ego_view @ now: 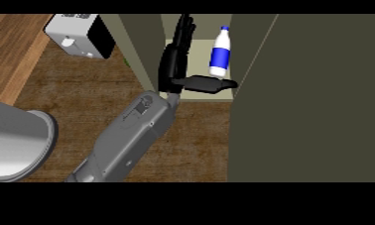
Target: Pick up the bottled water, place it into the cabinet and close the cabinet
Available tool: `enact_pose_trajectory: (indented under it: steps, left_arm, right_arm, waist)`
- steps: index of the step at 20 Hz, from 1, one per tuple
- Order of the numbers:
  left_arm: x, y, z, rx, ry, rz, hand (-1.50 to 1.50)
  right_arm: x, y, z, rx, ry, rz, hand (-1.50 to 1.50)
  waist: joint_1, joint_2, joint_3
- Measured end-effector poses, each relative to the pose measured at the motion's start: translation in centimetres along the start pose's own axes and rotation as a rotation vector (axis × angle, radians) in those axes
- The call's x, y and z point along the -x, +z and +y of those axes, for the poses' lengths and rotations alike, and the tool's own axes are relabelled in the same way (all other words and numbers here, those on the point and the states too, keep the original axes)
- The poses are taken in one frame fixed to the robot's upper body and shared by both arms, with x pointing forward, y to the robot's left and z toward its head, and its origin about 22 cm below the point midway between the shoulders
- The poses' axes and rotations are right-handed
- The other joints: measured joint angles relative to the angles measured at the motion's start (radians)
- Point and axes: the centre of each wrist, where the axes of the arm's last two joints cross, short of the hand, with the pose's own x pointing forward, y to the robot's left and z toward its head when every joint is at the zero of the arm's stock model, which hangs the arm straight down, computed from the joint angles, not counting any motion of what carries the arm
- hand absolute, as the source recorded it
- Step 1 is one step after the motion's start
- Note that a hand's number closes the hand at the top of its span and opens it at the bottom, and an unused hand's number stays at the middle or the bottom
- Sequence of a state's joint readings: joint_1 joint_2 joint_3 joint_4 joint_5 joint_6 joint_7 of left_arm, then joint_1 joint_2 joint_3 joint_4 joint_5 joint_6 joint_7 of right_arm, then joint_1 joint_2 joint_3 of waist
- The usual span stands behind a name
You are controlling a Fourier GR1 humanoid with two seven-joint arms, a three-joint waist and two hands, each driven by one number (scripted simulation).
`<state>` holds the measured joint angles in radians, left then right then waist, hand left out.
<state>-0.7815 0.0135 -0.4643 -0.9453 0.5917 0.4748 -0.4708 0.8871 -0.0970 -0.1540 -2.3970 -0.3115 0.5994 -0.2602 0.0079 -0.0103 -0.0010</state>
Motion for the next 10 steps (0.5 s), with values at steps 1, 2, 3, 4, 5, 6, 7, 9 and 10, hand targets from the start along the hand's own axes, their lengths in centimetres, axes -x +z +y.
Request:
enact_pose_trajectory:
  steps: [1, 2, 3, 4, 5, 6, 7, 9, 10]
  left_arm:
    - [-0.1, 0.7, 0.0, 0.006, 0.012, -0.001, -1.5]
    - [-0.5, 1.3, -0.3, 0.015, 0.026, 0.003, -1.5]
    - [-0.6, 2.1, -0.2, 0.019, 0.03, 0.004, -1.5]
    - [-0.5, 3.2, -0.2, 0.024, 0.036, 0.006, -1.5]
    - [-0.6, 4.0, 0.1, 0.025, 0.044, 0.008, -1.5]
    - [-0.7, 5.0, 0.2, 0.029, 0.048, 0.007, -1.5]
    - [-1.1, 5.6, 0.0, 0.03, 0.055, 0.005, -1.5]
    - [-1.6, 6.9, 0.4, 0.027, 0.07, 0.018, -1.5]
    - [-1.7, 7.8, 0.8, 0.026, 0.077, 0.023, -1.5]
  right_arm:
    - [0.1, -0.1, 0.2, -0.001, -0.011, -0.002, -1.5]
    - [0.2, -0.1, 0.3, 0.003, -0.016, -0.01, -1.5]
    - [0.1, 0.0, 0.2, 0.005, -0.007, -0.006, -1.5]
    - [0.1, -0.2, 0.1, 0.002, 0.0, -0.005, -1.5]
    - [0.1, -0.2, 0.1, 0.003, -0.002, -0.006, -1.5]
    - [0.1, -0.3, 0.1, 0.002, 0.001, -0.007, -1.5]
    - [0.0, -0.4, -0.2, -0.002, 0.015, -0.003, -1.5]
    - [-0.1, -0.6, -0.2, -0.017, 0.014, 0.001, -1.5]
    - [-0.1, -0.5, -0.1, -0.028, 0.008, 0.006, -1.5]
  waist:
    - [0.001, 0.0, 0.0]
    - [0.003, 0.0, 0.0]
    - [0.004, -0.001, 0.0]
    - [0.006, 0.0, 0.0]
    - [0.005, 0.001, 0.0]
    - [0.006, 0.001, 0.0]
    - [0.006, 0.002, 0.0]
    - [0.005, 0.002, 0.0]
    - [0.004, 0.002, 0.0]
